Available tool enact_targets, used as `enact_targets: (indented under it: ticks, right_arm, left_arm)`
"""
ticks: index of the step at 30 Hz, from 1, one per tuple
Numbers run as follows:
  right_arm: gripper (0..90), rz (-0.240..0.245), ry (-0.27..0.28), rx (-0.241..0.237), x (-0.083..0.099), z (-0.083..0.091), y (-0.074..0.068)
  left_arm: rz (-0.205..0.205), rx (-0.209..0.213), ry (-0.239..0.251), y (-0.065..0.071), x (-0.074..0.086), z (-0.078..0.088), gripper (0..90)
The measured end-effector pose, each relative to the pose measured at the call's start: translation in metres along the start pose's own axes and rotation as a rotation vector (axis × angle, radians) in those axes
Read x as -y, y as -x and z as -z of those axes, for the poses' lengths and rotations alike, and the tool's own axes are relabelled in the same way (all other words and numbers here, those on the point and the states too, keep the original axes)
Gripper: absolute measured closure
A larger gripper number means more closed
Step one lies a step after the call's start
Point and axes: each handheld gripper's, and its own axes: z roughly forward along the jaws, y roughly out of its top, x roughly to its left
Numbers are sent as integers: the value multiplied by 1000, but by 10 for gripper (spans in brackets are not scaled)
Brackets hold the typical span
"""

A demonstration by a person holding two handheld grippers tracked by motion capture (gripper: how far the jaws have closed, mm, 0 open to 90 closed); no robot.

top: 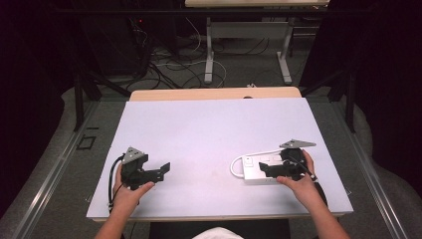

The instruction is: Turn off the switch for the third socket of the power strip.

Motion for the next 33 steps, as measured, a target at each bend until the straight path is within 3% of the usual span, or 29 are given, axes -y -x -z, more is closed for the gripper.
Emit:
enact_targets:
  ticks: [5, 15, 33]
  right_arm:
    - [0, 37, -3, 11, -5, -1, -7]
    - [0, 104, -17, -29, -13, -12, -26]
    - [0, 183, 34, -85, -9, -26, -53]
  left_arm:
    - [0, 1, -1, 0, 0, 0, 68]
    - [-6, 9, -7, 2, 0, -2, 68]
    - [-16, 24, -25, 6, 1, -8, 68]
